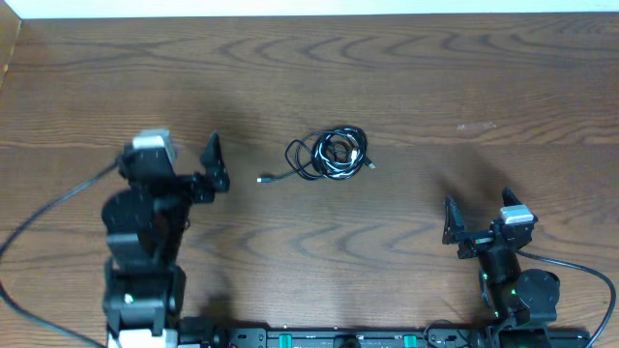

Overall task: Untangle cables
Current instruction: 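Move the left gripper over the tangled black-white cable bundle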

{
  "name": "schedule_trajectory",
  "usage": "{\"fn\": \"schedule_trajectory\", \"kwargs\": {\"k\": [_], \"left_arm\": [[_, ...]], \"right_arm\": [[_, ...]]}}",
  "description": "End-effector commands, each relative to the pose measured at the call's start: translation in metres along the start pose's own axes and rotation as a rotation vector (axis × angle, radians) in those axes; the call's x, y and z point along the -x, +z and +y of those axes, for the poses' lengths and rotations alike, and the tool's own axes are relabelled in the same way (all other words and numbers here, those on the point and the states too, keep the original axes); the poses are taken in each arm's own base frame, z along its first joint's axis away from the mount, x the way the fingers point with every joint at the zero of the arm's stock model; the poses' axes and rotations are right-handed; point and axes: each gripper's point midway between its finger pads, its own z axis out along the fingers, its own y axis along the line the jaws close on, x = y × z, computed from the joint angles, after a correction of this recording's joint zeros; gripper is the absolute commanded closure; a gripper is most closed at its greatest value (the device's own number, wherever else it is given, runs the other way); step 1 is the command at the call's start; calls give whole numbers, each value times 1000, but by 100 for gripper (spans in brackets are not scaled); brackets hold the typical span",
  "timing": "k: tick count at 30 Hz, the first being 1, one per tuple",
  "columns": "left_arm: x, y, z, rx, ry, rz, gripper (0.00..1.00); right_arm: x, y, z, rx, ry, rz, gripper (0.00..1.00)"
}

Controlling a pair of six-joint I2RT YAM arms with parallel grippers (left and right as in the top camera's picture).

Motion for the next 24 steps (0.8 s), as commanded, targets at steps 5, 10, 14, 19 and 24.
{"fn": "schedule_trajectory", "kwargs": {"k": [5, 10, 14, 19, 24], "left_arm": [[52, 26, -35, -148, -23, 122, 2], [76, 46, -57, -246, -50, 222, 3], [77, 61, -72, -273, -55, 311, 2], [54, 82, -102, -327, -22, 409, 2], [20, 97, -116, -348, -19, 518, 2]], "right_arm": [[-1, 0, -2, -11, -11, 2, 1], [-1, 0, -2, -11, -11, 2, 1], [-1, 0, -3, -12, -11, 2, 1], [-1, 0, -2, -11, -11, 2, 1], [-1, 0, -3, -12, -11, 2, 1]]}}
